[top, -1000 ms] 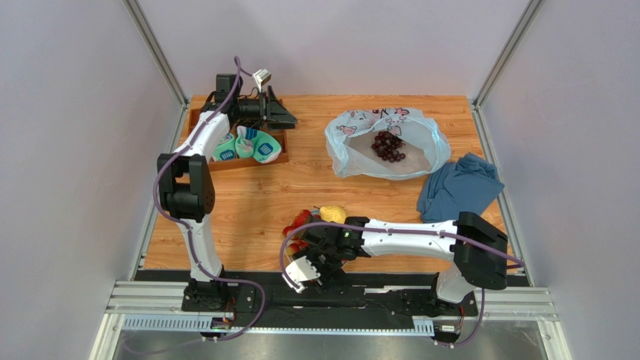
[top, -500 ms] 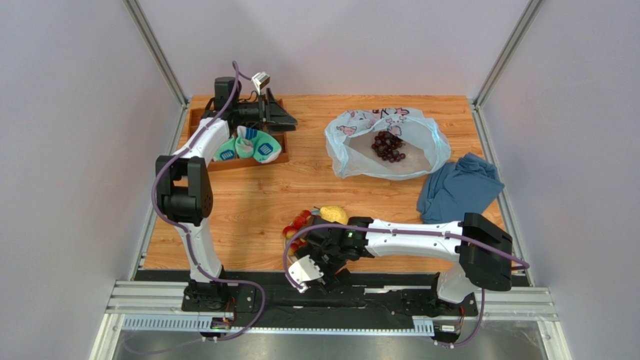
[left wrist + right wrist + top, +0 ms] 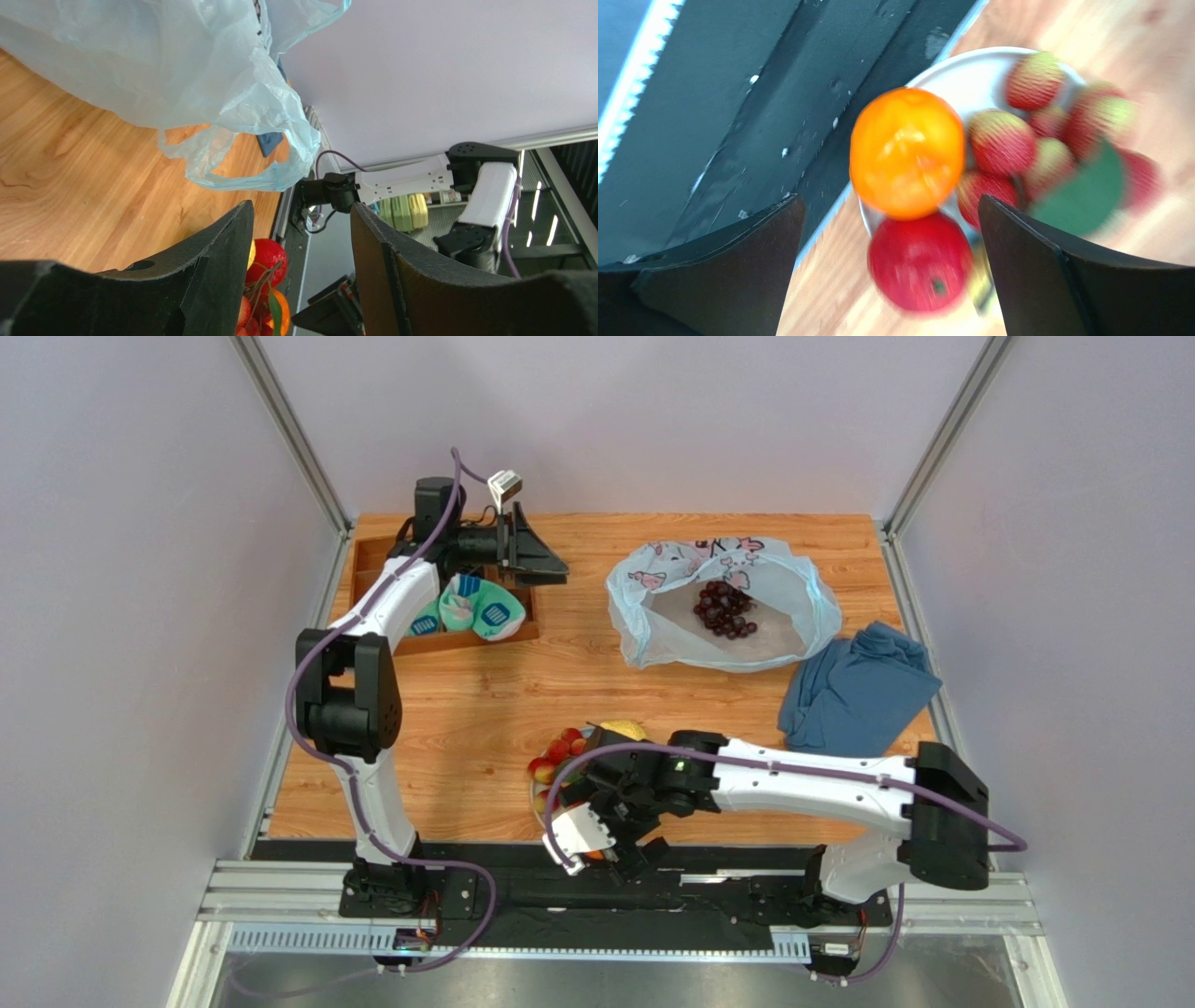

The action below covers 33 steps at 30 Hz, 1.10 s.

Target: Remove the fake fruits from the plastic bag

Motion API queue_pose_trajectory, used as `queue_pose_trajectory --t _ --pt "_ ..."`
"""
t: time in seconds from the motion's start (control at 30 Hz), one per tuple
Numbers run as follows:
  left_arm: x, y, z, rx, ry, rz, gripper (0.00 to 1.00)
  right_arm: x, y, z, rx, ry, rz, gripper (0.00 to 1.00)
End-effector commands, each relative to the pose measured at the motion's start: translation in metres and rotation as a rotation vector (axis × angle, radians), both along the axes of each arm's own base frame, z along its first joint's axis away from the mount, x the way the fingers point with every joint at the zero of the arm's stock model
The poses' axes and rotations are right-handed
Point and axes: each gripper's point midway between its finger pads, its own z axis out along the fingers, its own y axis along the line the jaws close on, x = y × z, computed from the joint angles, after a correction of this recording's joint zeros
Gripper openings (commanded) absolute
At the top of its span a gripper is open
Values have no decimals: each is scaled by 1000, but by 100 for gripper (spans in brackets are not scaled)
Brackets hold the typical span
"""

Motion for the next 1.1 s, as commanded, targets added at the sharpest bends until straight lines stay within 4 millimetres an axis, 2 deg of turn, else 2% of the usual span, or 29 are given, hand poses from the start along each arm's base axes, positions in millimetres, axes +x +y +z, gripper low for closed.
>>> queue_pose_trajectory --t 0.0,0.07,0.1,0.13,0.17,0.2,0.23,0.27,0.3,0.37,0.4,0.43,0.47,0.5,0.53,0.57,0.6,0.63,0.67,0.7,0.73,0.77,0.83,0.87,0.97,1.0,1.07 --pt "-27 1 51 -24 -175 -48 62 -3 -18 78 111 -45 2 100" --pt "-30 2 54 -7 -210 -54 63 9 -28 99 159 -100 -61 99" --pt "-31 4 48 29 -268 -49 64 19 -38 127 260 -133 -127 99" --pt "-35 7 51 62 -323 -31 64 29 -42 141 314 -154 -181 99" --pt "-39 9 47 98 -347 -12 67 39 -41 164 407 -170 -254 100" --pt "-39 12 33 140 -374 13 69 55 -51 181 461 -199 -337 100" --pt "-46 15 42 151 -415 25 70 70 -56 191 481 -229 -410 98" --pt "-48 16 41 166 -419 40 71 82 -62 198 492 -230 -480 96" --pt "-47 18 35 193 -409 66 72 106 -77 210 514 -224 -622 94" --pt "-52 16 37 209 -410 78 73 131 -89 201 472 -161 -744 82" --pt "-48 15 37 233 -436 87 73 153 -106 200 470 -120 -857 79" --pt "-47 13 36 255 -439 91 73 168 -112 184 419 -71 -918 72" --pt "-49 6 36 275 -441 84 73 189 -134 174 396 -45 -1020 70" --pt "-43 4 29 305 -432 101 73 196 -138 166 381 0 -1052 68" --pt "-42 0 27 315 -424 101 73 211 -143 143 320 44 -1098 65" --pt "-43 -9 26 329 -425 97 73 225 -159 134 301 60 -1162 63" --pt "-41 -13 19 343 -413 88 73 232 -162 126 290 88 -1187 61" --pt "-45 -21 15 355 -398 68 73 250 -165 109 266 112 -1225 60" --pt "-45 -24 14 360 -406 59 73 262 -174 102 260 112 -1264 59" --pt "-45 -28 7 366 -390 43 73 273 -178 94 241 113 -1286 59" --pt "-50 -30 3 368 -367 22 73 286 -179 94 252 100 -1290 54" --pt "-53 -32 -2 360 -354 -5 73 299 -183 77 222 117 -1312 53" --pt "-62 -30 -11 370 -320 -45 71 324 -186 80 253 80 -1332 51" --pt "-65 -28 -16 376 -334 -65 70 334 -187 68 238 99 -1349 51" --pt "-75 -24 -26 391 -325 -89 70 359 -186 66 258 95 -1374 51" --pt "-76 -24 -28 394 -322 -91 70 369 -187 52 240 100 -1390 51" --pt "-78 -21 -37 422 -325 -98 70 383 -191 47 245 83 -1419 51"
